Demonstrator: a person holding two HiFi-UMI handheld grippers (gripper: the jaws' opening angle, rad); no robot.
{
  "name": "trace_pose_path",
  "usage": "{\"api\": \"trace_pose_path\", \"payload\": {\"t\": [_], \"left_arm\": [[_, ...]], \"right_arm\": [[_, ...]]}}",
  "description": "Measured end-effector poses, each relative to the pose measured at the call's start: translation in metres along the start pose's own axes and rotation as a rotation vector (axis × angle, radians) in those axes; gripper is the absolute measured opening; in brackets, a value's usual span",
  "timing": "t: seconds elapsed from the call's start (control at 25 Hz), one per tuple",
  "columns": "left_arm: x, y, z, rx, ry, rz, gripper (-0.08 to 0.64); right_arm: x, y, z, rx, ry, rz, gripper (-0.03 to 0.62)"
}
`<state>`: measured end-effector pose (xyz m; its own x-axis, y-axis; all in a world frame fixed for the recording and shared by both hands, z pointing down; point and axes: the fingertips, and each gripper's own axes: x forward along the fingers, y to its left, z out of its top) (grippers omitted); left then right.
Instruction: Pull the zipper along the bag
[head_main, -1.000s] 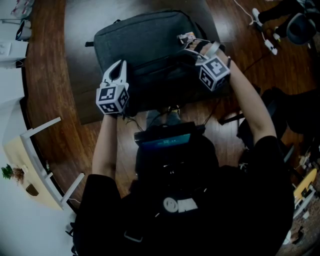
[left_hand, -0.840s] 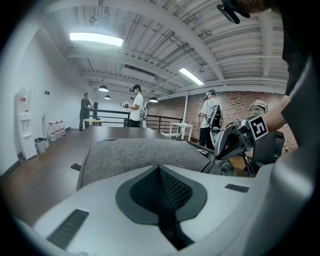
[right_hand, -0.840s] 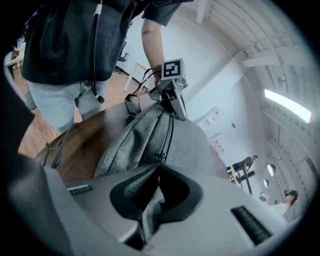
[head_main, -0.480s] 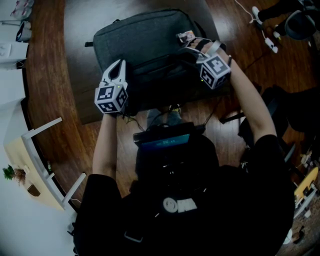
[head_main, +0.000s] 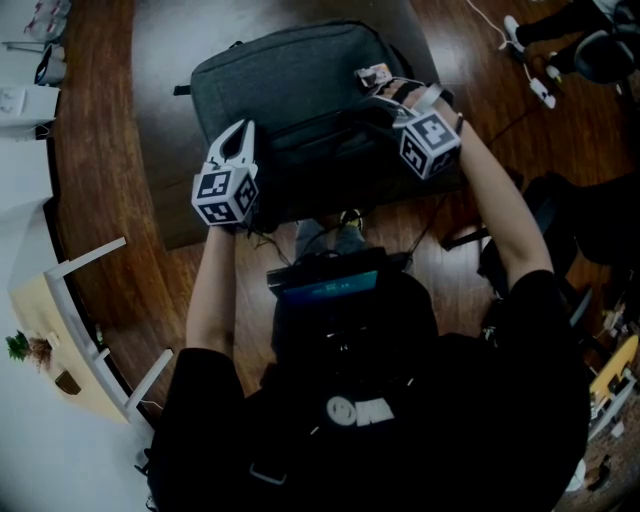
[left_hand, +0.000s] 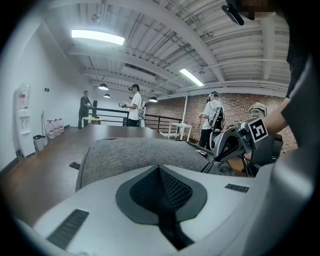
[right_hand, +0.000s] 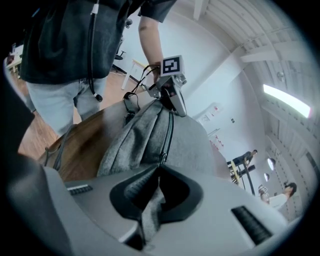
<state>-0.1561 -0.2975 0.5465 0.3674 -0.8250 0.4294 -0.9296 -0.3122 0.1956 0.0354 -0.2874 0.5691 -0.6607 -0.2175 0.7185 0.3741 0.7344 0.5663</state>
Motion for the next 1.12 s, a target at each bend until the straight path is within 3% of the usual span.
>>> {"api": "trace_pose_path", "payload": {"t": [0.16,0.32,0.52,0.68,0.84,0.96,1.12], "left_arm": [[-0.002,-0.001,-0.001,0.01,0.008,0.018,0.003],[-0.007,-0.002,0.002,0.008,0.013,0.053,0.003],[-0.016,-0.005,0.021,-0.031,-0.062,0.082,0.003],[-0.044,-0.021,0.026,-0.033,-0.103,0.094,0.003],[-0.068,-0.035,0.043,-0.048,-0.174,0.114,0.003],[-0.084,-0.051,0.06,-0.053,-0.229,0.129,0.003],[-0.113,-0.076,0.074,-0.065,-0.292,0.159,0.003]], "right_arm": [[0.007,0.001,0.0,0.194,0.006,-0.021,0.037],[-0.004,-0.003,0.006,0.405,-0.046,-0.096,0.052],[-0.012,-0.014,0.008,0.626,-0.125,-0.201,0.061],[-0.032,-0.011,0.017,0.807,-0.233,-0.291,0.017],[-0.063,-0.028,0.026,0.912,-0.308,-0.419,0.014],[-0.095,-0.051,0.044,1.047,-0.44,-0.511,0.014],[-0.119,-0.053,0.092,1.263,-0.656,-0.517,0.012]]}}
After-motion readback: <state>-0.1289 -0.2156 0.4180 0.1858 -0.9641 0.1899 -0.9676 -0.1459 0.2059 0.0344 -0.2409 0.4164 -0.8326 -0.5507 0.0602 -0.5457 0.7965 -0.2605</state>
